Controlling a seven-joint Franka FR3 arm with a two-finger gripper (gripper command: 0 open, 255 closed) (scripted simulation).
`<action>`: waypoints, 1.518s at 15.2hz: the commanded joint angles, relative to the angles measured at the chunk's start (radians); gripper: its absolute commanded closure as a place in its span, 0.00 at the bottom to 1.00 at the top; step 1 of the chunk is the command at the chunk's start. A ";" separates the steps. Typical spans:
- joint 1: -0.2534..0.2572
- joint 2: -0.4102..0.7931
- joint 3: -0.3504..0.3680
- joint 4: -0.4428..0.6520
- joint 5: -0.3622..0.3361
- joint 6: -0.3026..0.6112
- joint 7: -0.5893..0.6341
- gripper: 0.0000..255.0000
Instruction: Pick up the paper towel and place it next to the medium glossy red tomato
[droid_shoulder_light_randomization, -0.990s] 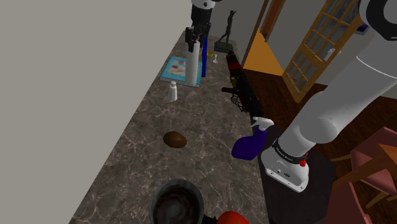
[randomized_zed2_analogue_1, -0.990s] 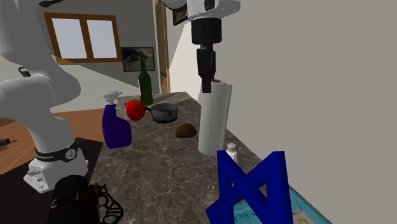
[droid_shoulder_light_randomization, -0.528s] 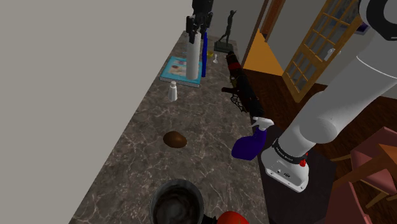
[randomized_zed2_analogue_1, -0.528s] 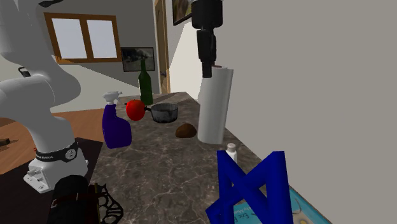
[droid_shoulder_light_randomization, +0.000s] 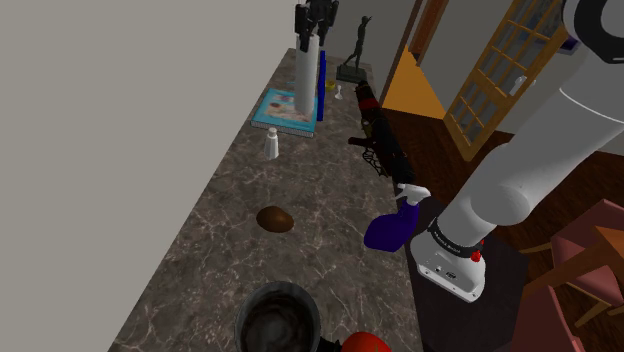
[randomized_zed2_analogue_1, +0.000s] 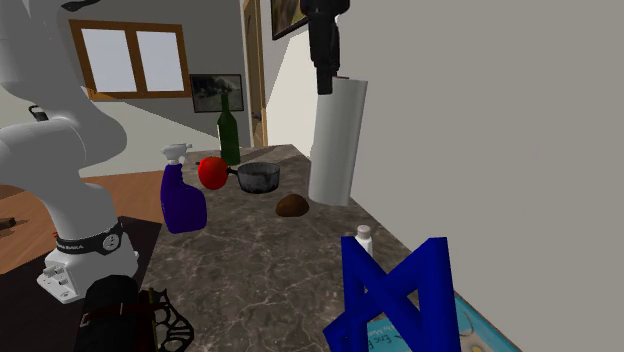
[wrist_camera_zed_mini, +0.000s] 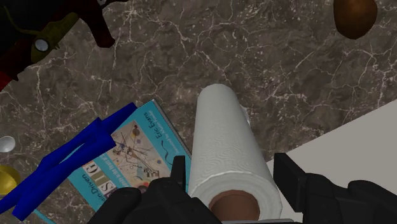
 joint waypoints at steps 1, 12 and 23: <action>0.001 0.009 0.001 0.039 -0.001 -0.030 0.000 1.00; 0.003 0.059 0.004 0.251 -0.006 -0.192 -0.006 1.00; 0.064 -0.087 0.073 0.115 0.013 -0.211 0.123 1.00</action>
